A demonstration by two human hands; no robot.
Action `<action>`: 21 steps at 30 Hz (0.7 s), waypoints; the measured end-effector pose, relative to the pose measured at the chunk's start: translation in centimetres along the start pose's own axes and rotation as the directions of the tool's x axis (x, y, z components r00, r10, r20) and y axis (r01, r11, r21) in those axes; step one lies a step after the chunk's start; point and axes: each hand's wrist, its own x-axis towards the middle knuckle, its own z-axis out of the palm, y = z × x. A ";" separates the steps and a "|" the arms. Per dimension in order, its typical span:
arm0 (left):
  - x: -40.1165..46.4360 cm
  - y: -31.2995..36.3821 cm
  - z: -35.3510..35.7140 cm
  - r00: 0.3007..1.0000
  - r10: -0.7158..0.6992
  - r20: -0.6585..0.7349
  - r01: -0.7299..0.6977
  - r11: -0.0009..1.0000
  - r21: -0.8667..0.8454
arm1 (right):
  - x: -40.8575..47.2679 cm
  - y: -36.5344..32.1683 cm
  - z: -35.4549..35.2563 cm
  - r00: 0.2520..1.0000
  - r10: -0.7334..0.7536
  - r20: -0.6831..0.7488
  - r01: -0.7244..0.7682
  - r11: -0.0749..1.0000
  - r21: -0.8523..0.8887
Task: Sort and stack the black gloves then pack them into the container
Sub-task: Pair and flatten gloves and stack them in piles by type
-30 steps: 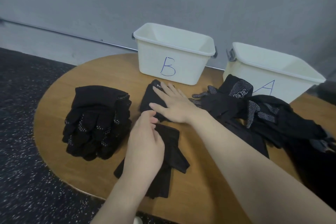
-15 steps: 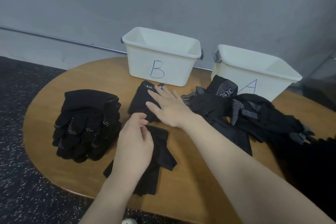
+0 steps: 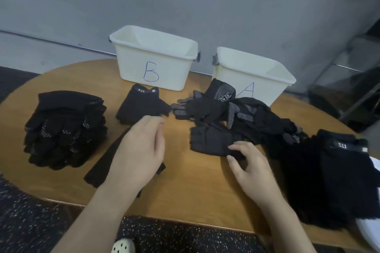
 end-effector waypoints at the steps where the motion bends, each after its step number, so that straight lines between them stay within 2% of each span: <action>1: -0.3 0.9 0.5 0.997 0.056 0.047 -0.056 0.998 0.014 | -0.3 0.2 0.1 1.000 -0.002 0.023 0.003 1.000 -0.030; 4: -1.2 3.4 2.6 0.960 0.223 0.171 -0.228 0.974 0.013 | -0.6 0.5 0.0 0.997 0.004 0.072 0.001 0.997 -0.081; 7: -1.6 5.2 4.9 0.929 0.299 0.220 -0.309 0.951 0.012 | -0.1 0.8 0.2 0.993 0.025 0.117 -0.015 0.996 -0.086; 13: -1.0 5.6 9.5 0.911 0.281 0.303 -0.323 0.942 0.097 | 1.8 1.2 0.7 0.993 0.031 0.110 -0.021 0.996 -0.088; 21: 0.6 5.3 11.7 0.921 0.263 0.287 -0.324 0.926 0.193 | 1.7 1.7 1.4 1.000 -0.024 0.013 0.025 0.995 -0.099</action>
